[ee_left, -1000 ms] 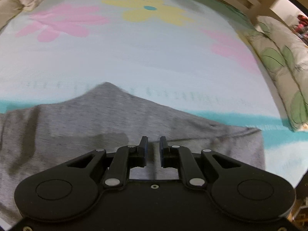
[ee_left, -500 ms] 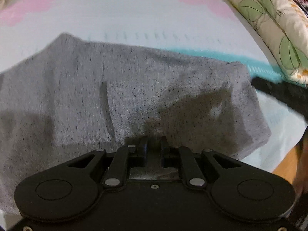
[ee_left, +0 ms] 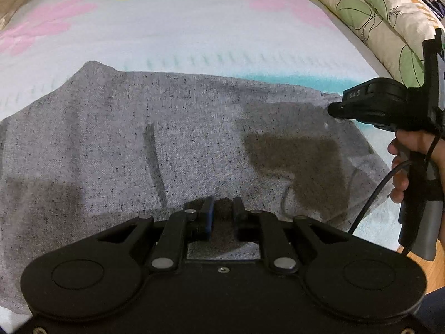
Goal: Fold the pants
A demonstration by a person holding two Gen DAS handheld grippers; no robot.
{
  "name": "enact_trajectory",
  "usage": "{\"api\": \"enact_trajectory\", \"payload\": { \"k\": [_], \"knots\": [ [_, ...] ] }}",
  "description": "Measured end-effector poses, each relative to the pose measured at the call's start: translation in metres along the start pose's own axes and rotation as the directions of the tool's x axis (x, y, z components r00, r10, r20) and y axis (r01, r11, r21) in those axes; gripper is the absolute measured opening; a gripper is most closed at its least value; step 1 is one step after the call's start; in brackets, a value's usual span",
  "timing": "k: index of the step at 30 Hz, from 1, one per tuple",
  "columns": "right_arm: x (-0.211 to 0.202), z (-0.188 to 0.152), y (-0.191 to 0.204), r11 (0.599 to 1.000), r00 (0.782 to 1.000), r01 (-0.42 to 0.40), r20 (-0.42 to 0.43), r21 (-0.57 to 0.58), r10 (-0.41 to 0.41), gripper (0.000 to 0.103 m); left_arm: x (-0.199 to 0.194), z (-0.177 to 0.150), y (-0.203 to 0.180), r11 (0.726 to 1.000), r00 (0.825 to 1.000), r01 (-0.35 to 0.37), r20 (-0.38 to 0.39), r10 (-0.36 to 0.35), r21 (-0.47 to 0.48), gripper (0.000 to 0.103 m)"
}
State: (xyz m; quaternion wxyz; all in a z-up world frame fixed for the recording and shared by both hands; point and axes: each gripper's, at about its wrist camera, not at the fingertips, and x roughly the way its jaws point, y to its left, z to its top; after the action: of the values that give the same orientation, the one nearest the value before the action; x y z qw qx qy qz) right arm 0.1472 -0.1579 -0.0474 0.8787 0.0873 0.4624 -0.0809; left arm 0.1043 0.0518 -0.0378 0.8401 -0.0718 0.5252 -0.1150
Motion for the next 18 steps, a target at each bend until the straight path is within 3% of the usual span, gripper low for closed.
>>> {"api": "enact_trajectory", "payload": {
  "k": [5,10,14,18],
  "knots": [
    [-0.020,-0.007,0.013,1.000,0.998,0.006,0.055,-0.004,-0.006,0.004,-0.027,-0.005,0.015,0.997,0.994,-0.075,0.079,0.075,-0.003,0.020],
    [-0.062,-0.020,0.075,0.982,0.986,-0.101,0.117,-0.160,0.120,0.007,-0.055,-0.015,0.053,0.979,0.974,-0.174,0.130,0.187,-0.106,0.025],
    [-0.081,-0.038,0.128,0.927,0.951,-0.295,0.025,-0.230,0.309,0.008,-0.077,-0.025,0.097,0.942,0.966,-0.195,0.116,0.233,-0.272,0.025],
    [-0.087,-0.069,0.166,0.878,0.932,-0.359,-0.069,-0.316,0.356,0.008,-0.094,-0.039,0.131,0.895,0.951,-0.228,0.108,0.289,-0.383,0.025]
  ]
}}
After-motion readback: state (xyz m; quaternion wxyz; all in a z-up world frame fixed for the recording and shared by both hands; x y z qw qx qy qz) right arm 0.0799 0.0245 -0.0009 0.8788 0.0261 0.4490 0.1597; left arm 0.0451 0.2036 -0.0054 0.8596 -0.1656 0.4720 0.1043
